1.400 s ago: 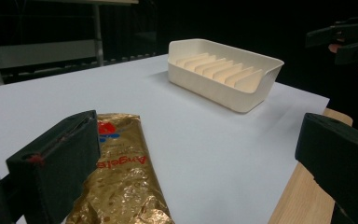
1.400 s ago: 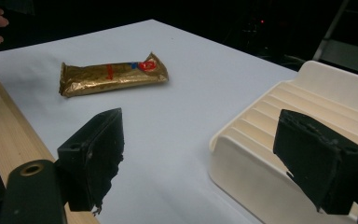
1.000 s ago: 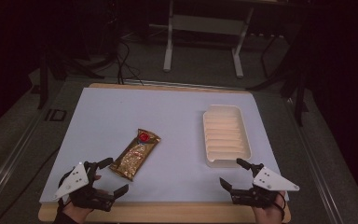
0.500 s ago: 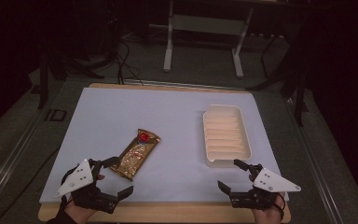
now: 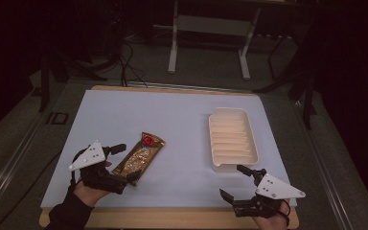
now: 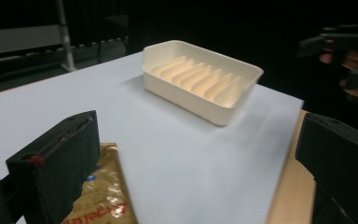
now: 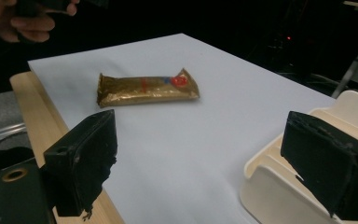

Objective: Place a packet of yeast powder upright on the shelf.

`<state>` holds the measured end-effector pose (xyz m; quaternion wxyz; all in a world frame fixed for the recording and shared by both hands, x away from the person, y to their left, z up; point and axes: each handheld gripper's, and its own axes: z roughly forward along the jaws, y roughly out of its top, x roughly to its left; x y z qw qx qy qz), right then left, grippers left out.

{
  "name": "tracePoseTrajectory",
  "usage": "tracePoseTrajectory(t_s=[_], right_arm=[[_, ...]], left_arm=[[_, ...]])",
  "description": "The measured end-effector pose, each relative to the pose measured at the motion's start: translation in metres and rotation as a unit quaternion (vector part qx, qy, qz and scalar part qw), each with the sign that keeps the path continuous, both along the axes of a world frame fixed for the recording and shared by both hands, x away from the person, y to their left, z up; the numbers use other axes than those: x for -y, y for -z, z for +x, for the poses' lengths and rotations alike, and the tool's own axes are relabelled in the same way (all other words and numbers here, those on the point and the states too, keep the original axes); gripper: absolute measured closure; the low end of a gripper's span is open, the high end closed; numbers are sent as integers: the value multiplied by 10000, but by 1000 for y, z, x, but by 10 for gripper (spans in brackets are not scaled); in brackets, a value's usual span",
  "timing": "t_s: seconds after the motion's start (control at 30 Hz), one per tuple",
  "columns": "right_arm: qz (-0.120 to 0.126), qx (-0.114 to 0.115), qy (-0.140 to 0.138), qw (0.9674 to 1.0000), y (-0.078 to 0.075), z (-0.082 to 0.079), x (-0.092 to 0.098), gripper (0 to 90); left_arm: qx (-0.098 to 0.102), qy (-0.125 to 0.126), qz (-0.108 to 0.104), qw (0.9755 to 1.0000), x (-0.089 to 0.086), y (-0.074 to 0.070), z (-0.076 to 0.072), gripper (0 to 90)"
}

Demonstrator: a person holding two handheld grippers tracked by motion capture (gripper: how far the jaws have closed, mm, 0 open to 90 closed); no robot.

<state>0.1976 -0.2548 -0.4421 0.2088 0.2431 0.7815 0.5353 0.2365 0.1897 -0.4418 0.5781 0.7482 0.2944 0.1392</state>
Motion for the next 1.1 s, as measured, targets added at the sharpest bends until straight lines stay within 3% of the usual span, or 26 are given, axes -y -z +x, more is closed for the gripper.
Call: tracePoseTrajectory(t_s=[0.67,0.83,1.0,1.1], right_arm=[[-30,19,-42,10000,1,1,0,119],[5,-10,-42,10000,2,1,1,121],[-16,-23,-67,10000,2,2,1,122],[-22,-48,-72,10000,3,2,1,123]], left_arm=[[-157,-30,408,9990,16,7,60,19],[-128,-122,620,9979,17,17,74,75],[-154,-252,650,9974,14,25,88,153],[-280,-314,671,9969,12,28,96,162]])
